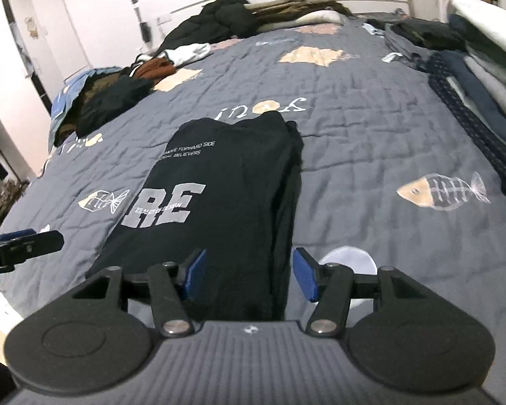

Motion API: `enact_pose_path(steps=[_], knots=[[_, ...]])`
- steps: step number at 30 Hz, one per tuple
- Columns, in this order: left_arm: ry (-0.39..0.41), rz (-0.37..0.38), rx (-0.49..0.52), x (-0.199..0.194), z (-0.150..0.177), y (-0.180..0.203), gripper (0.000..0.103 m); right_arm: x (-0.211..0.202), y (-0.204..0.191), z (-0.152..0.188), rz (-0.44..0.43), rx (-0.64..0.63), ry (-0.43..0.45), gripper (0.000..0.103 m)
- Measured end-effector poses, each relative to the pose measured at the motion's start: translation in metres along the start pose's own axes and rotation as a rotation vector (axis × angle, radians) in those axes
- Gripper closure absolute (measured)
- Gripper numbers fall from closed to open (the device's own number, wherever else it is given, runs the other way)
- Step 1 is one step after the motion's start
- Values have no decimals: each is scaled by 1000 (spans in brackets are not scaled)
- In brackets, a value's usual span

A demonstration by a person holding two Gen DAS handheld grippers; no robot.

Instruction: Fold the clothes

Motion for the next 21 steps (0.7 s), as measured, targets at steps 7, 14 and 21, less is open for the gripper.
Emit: enact_pose_path(steps=[7, 14, 21], knots=[[17, 10, 17, 12, -6, -3, 0, 53, 21, -31, -54, -36, -53, 72], [21, 29, -4, 21, -7, -3, 0, 88, 25, -35, -109, -27, -86, 76], [5, 32, -1, 29, -7, 1, 0, 112, 23, -35, -145, -14, -119, 78]])
Point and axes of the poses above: each gripper's, at about its wrist camera, not at the fingertips, and x roughly the way its jaws point, y to its right, z to its underside, the point moved 8 cm from there along x, roughly the way its jaws point, and after that the axes turned 9 degrees about x, right-handed, at the moved point
